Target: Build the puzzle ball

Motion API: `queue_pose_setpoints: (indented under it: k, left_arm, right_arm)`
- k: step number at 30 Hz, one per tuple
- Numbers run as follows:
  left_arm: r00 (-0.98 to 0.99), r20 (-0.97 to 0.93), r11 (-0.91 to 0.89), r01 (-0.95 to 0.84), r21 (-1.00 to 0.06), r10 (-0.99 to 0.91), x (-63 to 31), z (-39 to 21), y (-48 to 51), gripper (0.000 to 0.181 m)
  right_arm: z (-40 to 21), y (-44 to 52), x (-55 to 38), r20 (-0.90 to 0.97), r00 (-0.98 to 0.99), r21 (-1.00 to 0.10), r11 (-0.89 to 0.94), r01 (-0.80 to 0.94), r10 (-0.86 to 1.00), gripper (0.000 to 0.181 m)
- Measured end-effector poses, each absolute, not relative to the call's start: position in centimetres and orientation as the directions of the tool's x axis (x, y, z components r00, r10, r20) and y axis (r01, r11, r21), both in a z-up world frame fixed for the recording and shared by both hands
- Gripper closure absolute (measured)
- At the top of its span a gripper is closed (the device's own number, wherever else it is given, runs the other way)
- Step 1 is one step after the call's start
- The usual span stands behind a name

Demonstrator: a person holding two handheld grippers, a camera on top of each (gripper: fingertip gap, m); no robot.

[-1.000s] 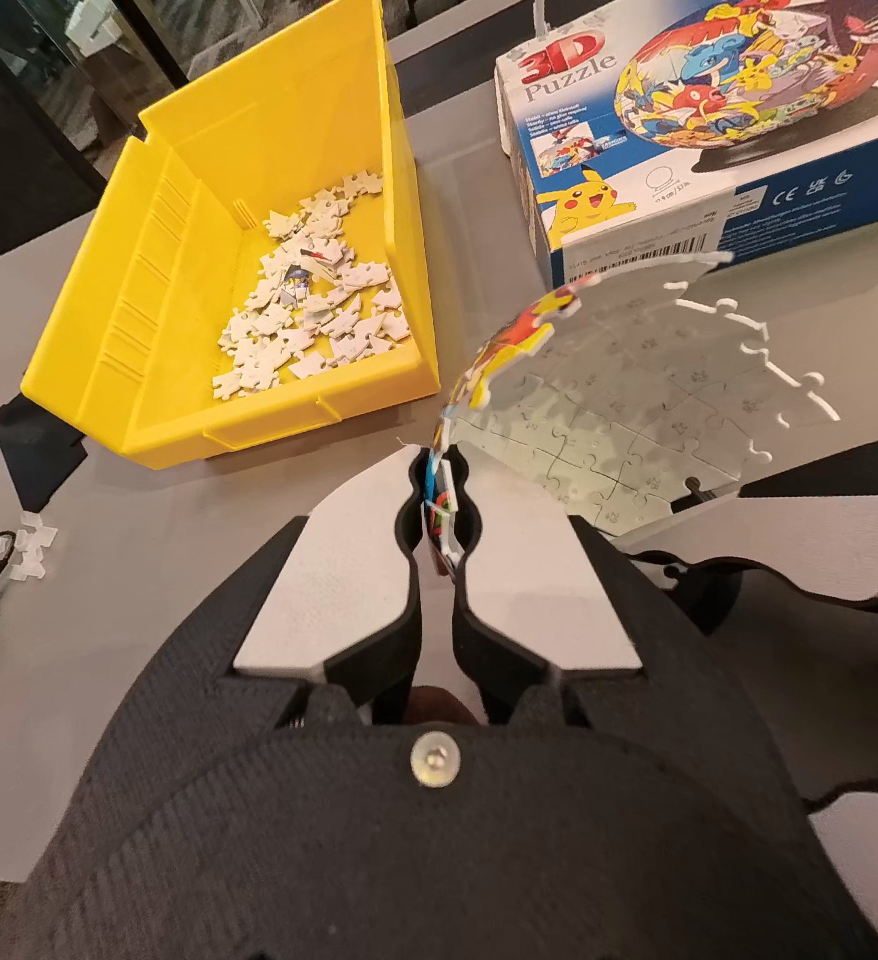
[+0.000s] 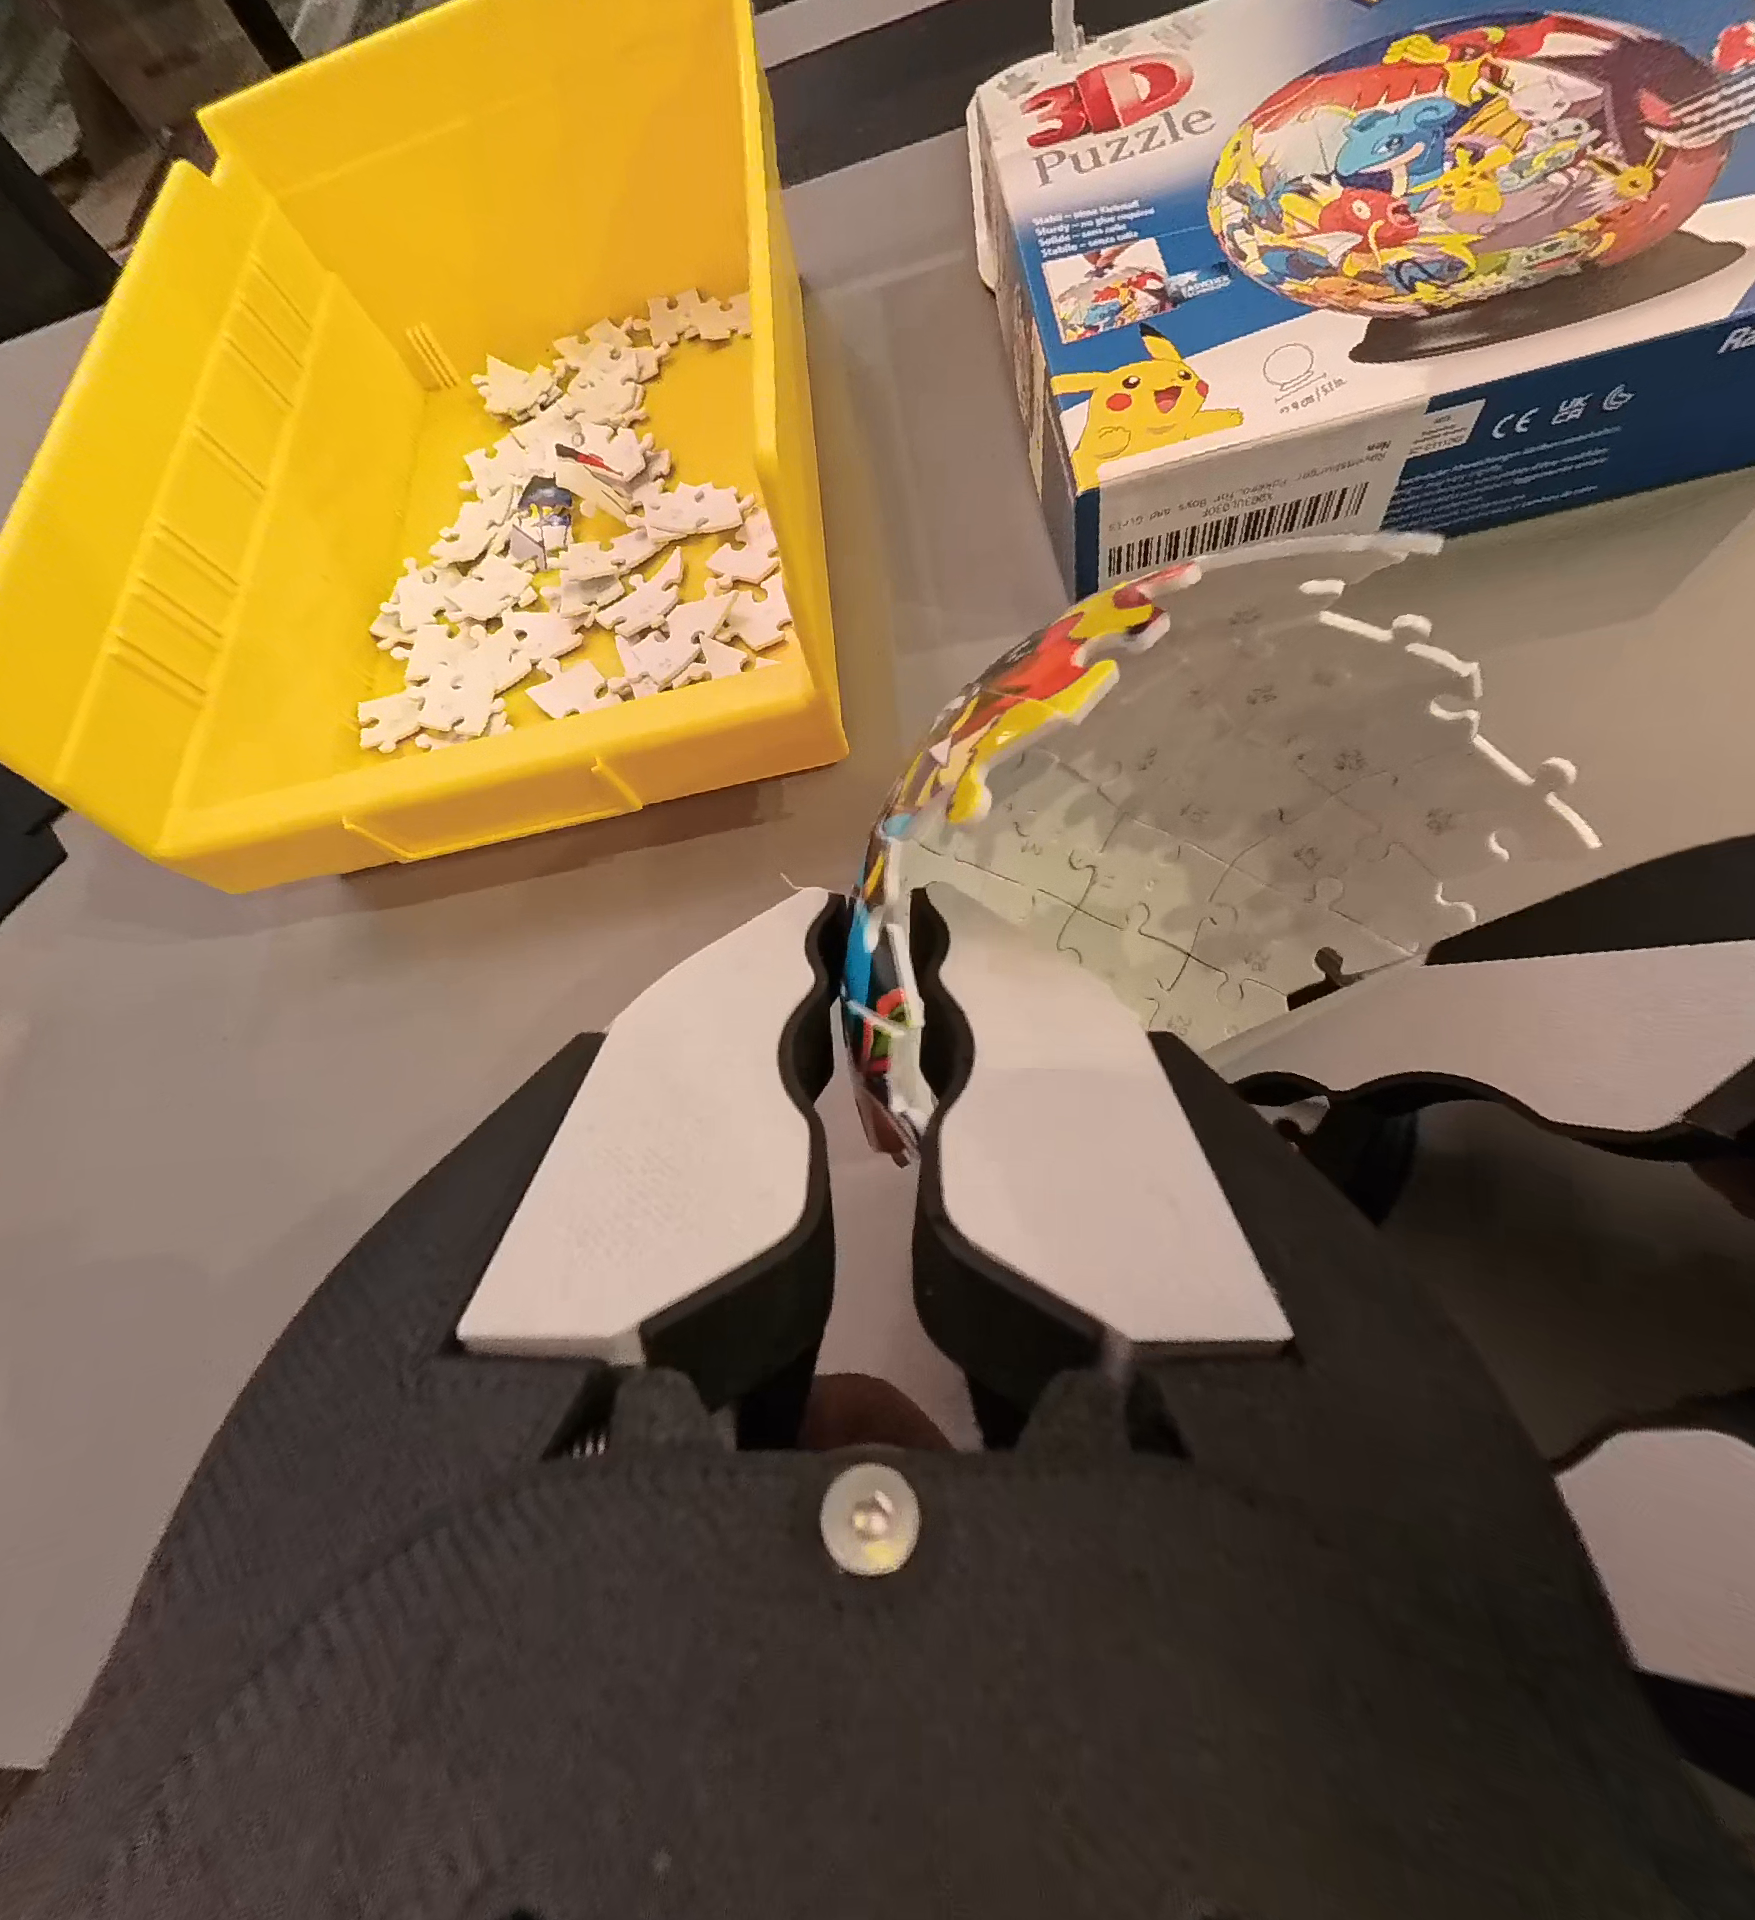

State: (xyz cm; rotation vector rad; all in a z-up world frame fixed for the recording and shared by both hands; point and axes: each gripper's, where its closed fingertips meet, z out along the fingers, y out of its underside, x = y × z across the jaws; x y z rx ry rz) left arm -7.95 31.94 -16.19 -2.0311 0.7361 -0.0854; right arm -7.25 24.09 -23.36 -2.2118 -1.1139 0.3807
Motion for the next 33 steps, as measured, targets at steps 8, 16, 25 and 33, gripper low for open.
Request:
queue_pose_setpoints:
  k: [8, 16, 25, 33]
  left_arm:
    - [0.812, -0.221, -0.372, -0.466, -0.803, -0.54, -8.21, -16.4, 32.09, 0.17]
    - [0.808, -0.223, -0.371, -0.471, -0.8, -0.545, -8.13, -16.57, 32.37, 0.172]
    - [0.808, -0.216, -0.375, -0.468, -0.8, -0.548, -8.05, -16.52, 32.37, 0.171]
    - [0.811, -0.227, -0.373, -0.471, -0.799, -0.539, -8.35, -16.71, 32.71, 0.174]
  right_arm:
    - [-23.44, 23.49, -7.85, 0.029, 0.581, -0.672, -0.414, 0.614, 0.813, 0.094]
    - [-23.45, 23.3, -7.81, 0.043, 0.551, -0.657, -0.392, 0.644, 0.833, 0.093]
    - [-23.57, 23.32, -7.64, 0.017, 0.569, -0.589, -0.452, 0.67, 0.822, 0.094]
    - [-23.11, 23.4, -7.44, -0.01, 0.574, -0.614, -0.459, 0.643, 0.819, 0.098]
